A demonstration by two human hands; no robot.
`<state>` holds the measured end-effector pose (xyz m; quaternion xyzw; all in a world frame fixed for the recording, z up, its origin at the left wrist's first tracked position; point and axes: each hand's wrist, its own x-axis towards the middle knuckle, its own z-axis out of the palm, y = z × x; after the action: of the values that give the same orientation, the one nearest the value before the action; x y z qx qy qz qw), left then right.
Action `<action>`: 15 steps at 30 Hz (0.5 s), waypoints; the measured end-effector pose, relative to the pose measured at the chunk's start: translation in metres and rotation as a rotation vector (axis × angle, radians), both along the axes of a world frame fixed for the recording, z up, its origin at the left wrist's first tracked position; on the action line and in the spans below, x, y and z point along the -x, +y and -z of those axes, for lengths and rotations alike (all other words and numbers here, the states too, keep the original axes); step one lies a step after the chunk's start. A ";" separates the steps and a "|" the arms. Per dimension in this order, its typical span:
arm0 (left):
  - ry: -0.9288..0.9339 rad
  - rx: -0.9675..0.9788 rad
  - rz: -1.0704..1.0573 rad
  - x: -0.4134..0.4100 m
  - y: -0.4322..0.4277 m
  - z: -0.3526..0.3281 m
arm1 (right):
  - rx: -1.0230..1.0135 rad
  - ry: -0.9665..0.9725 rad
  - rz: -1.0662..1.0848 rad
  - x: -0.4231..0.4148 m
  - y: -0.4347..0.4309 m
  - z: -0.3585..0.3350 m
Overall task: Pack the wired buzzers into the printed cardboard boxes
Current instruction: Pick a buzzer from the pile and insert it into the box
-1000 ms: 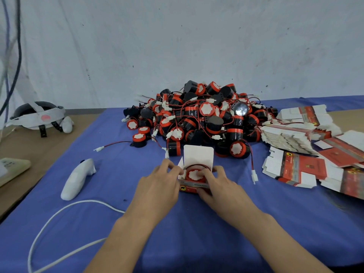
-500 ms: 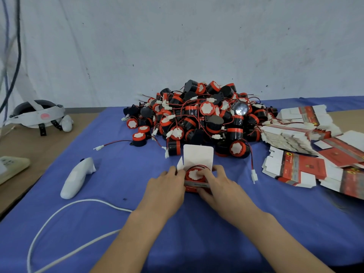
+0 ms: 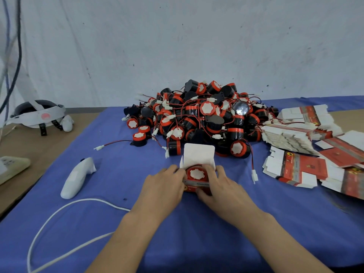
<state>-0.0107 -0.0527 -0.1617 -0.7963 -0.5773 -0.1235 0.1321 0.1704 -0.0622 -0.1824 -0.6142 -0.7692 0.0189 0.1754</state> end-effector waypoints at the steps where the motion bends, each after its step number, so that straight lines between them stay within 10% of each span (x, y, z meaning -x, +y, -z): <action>1: 0.013 0.010 -0.004 0.000 -0.001 0.001 | 0.000 -0.014 0.000 0.000 0.000 0.000; 15: -0.447 0.219 -0.007 -0.022 0.009 0.011 | 0.004 -0.039 0.049 0.009 0.005 -0.004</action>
<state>0.0113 -0.0438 -0.1726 -0.7567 -0.6049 -0.2329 -0.0856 0.1618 -0.0574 -0.1786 -0.6334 -0.7572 0.0041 0.1595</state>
